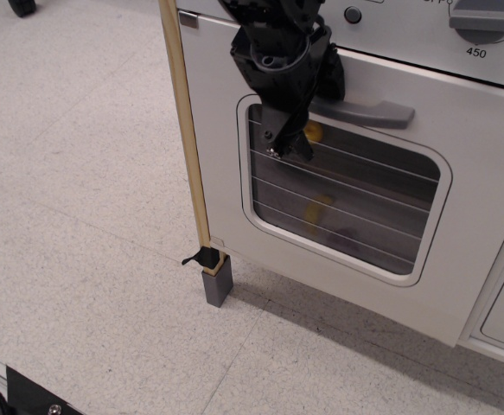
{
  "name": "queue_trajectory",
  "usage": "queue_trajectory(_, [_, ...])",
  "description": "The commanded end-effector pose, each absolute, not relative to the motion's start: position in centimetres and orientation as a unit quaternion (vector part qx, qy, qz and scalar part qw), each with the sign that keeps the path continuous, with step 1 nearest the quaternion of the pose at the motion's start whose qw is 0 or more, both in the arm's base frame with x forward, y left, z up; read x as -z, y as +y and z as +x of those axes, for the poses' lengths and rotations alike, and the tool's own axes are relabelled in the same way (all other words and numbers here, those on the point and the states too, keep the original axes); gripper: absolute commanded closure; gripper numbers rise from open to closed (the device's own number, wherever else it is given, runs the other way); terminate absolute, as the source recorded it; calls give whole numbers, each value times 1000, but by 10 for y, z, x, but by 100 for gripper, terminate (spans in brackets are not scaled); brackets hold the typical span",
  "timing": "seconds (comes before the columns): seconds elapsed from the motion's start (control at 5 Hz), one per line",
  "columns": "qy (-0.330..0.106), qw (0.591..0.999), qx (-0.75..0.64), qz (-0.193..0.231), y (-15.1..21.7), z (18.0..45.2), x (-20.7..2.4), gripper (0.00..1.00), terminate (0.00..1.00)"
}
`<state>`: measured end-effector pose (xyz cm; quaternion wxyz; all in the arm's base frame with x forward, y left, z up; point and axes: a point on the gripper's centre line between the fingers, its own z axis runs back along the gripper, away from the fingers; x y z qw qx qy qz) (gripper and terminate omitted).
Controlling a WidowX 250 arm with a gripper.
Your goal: Open oven
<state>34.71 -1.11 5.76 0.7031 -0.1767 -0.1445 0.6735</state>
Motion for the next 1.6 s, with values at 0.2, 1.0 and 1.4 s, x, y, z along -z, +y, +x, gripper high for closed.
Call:
queue_trajectory(0.2, [-147,746,-629,-163,10,292,-59,0,0])
queue_trajectory(1.0, [-102,813,-540,-193,-22,276,-120,0,0])
queue_trajectory(1.4, [-74,808,-548,-205,-67,296,-137,0,0])
